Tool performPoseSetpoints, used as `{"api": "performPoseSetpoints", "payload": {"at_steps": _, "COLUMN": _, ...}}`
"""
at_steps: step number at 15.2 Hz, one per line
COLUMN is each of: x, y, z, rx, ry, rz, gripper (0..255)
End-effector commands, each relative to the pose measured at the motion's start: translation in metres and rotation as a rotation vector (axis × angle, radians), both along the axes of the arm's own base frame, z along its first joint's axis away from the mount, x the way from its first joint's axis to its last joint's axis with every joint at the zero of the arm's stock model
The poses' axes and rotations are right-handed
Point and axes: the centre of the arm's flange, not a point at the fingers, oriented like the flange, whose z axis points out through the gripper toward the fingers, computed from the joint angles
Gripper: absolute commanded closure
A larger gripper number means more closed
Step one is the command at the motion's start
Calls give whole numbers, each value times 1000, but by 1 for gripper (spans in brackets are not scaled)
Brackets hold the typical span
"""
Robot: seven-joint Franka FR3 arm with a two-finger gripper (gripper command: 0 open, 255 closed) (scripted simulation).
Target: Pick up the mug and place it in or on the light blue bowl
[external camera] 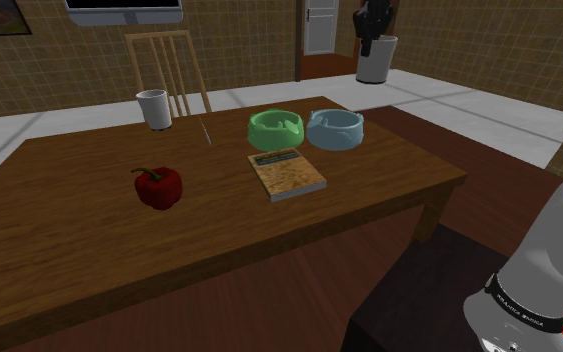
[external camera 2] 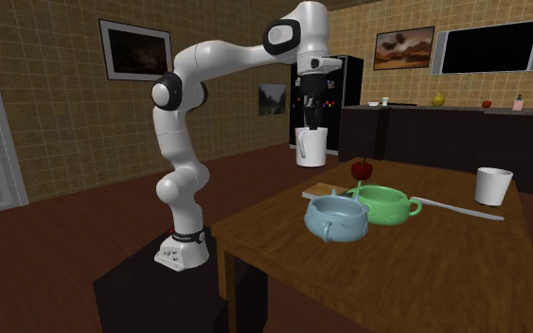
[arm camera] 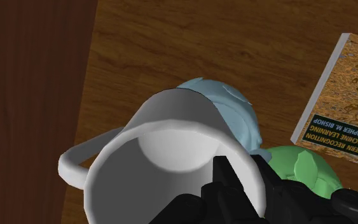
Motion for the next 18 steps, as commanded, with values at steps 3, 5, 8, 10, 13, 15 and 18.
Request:
{"api": "performPoseSetpoints", "payload": {"at_steps": 3, "x": 55, "y": 4, "z": 6, "rx": 0, "ry": 0, "rz": 0, "gripper": 255}}
{"api": "performPoseSetpoints", "payload": {"at_steps": 5, "x": 74, "y": 4, "z": 4, "rx": 0, "ry": 0, "rz": 0, "gripper": 255}}
{"api": "performPoseSetpoints", "payload": {"at_steps": 8, "x": 74, "y": 4, "z": -12, "rx": 0, "ry": 0, "rz": 0, "gripper": 255}}
{"api": "performPoseSetpoints", "payload": {"at_steps": 10, "x": 74, "y": 4, "z": -22, "rx": 0, "ry": 0, "rz": 0, "gripper": 255}}
{"api": "performPoseSetpoints", "payload": {"at_steps": 13, "x": 74, "y": 4, "z": -38, "rx": 0, "ry": 0, "rz": 0, "gripper": 255}}
{"api": "performPoseSetpoints", "payload": {"at_steps": 15, "x": 74, "y": 4, "z": -49, "rx": 0, "ry": 0, "rz": 0, "gripper": 255}}
{"api": "performPoseSetpoints", "payload": {"at_steps": 18, "x": 74, "y": 4, "z": -64, "rx": 0, "ry": 0, "rz": 0, "gripper": 255}}
